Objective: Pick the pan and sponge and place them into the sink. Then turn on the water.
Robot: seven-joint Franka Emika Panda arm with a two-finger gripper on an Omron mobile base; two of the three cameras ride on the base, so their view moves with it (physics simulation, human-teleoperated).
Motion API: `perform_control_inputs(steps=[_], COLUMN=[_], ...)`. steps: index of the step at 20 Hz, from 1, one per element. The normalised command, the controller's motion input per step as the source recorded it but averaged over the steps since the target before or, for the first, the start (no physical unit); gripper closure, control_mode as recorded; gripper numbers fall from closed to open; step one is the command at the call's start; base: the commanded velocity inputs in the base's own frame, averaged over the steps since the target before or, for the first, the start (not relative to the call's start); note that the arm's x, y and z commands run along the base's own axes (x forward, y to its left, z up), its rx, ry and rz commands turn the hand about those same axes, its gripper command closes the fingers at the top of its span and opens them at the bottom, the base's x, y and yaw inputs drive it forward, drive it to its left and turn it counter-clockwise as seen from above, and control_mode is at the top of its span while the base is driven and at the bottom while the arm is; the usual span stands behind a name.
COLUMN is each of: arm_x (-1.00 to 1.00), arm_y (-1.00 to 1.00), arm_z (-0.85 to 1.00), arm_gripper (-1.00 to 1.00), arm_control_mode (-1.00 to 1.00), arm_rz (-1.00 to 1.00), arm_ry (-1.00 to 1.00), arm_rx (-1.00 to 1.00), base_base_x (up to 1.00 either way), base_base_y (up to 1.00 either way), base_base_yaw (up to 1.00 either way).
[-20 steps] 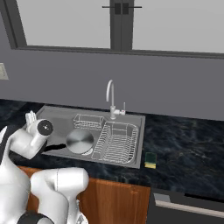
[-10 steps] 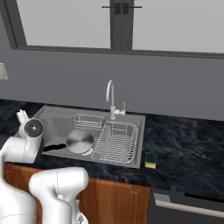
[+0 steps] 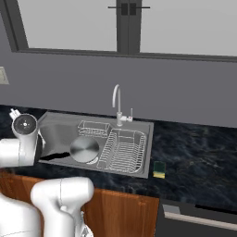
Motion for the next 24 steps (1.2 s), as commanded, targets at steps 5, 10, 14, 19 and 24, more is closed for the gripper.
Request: perform_control_inputs(steps=[5, 10, 14, 19, 24], arm_x=[-0.22, -0.30, -0.22, -0.18, -0.20], arm_y=[-0.30, -0.31, -0.32, -0.34, -0.34], arm_z=[0.31, 0.14, -0.05, -0.15, -0.01], arm_gripper=[-1.00, -1.00, -1.00, -1.00, -1.00], arm_control_mode=[-1.00, -1.00, -1.00, -1.00, -1.00], arm_rz=[0.04, 0.02, 0.02, 0.05, 0.04], arm_ry=[-0.06, -0.02, 0.00, 0.00, 0.00], arm_rx=[-0.16, -0.14, -0.12, -0.11, -0.14], base_base_x=[0.00, 0.00, 0.00, 0.00, 0.00], base_base_y=[0.00, 0.00, 0.00, 0.00, 0.00], base_base_yaw=[0.00, 0.00, 0.00, 0.00, 0.00])
